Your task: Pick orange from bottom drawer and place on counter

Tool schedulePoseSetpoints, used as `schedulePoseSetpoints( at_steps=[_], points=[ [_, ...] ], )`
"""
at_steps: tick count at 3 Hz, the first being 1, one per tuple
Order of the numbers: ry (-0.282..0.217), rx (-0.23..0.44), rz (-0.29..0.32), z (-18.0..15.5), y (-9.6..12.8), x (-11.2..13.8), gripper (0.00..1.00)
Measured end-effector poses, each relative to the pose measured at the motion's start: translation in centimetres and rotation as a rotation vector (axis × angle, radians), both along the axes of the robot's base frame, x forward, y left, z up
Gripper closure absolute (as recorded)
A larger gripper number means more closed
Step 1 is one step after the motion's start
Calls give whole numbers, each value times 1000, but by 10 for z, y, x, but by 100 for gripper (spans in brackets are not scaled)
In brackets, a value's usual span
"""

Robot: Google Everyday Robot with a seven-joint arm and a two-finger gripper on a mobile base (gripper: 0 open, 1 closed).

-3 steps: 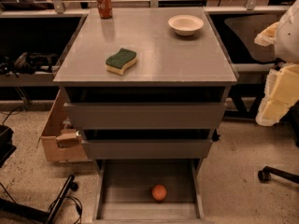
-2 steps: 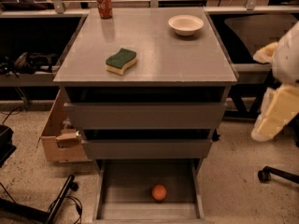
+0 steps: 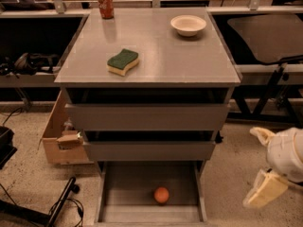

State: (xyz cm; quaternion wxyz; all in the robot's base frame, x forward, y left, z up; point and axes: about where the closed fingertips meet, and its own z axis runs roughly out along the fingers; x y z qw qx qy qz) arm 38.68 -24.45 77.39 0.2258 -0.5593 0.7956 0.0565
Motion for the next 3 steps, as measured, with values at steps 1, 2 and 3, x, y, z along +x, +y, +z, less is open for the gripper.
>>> schedulePoseSetpoints(
  at_steps=[1,2,3],
  points=[
    [9,83,-66,-78,-5,0,0],
    [-2,136,-159,-124,-16,17,0],
    [-9,141,-170,-130,-17,21,0]
  ],
)
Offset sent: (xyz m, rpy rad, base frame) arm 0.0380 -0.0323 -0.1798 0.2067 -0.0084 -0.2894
